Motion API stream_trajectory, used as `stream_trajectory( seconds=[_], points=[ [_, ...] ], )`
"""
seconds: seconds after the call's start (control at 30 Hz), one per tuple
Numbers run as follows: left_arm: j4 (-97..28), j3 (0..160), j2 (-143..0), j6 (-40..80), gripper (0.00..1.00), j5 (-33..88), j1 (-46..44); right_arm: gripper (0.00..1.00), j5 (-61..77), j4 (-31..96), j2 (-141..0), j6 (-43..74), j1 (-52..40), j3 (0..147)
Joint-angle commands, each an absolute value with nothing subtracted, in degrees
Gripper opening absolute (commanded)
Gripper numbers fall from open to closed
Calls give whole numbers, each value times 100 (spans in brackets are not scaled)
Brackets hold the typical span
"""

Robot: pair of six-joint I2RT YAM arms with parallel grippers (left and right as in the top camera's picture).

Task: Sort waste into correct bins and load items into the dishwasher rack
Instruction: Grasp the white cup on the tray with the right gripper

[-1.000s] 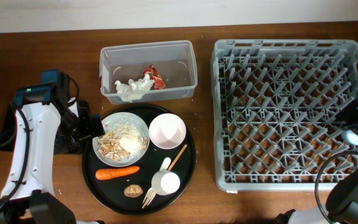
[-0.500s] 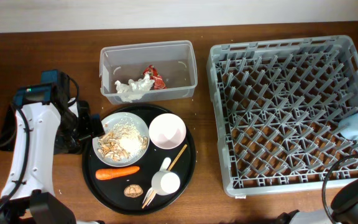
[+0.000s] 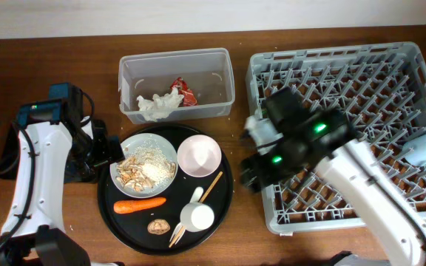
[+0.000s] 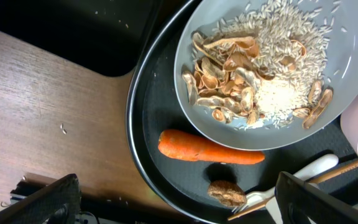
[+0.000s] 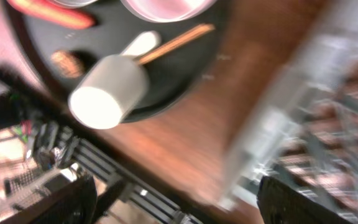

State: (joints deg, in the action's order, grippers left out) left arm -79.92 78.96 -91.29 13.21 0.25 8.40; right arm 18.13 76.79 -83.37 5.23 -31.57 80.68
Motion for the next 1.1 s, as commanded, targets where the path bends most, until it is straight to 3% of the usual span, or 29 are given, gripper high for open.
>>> stream_trajectory(
  seconds=[0.0,0.1,0.17,0.5,1.07],
  points=[
    [-7996,7883,-9083,1273,99,69,858,90,1708,6938,-8305,1332,-4613,7714],
    [-7999,7883,-9083,1273,99,69,858,93,779,6514,-8630,1918,-5782,7491],
    [-7999,7883,-9083,1273,99,69,858,93,248,6445,-8932,2351,-6064,7489],
    [-7996,7883,-9083,1273,99,69,858,93,263,5806,-10309,2606,-6080,7467],
    [-8020,7883,-9083,1273,99,69,858,52,353,5376,-10099,2797,-6062,7118]
  ],
)
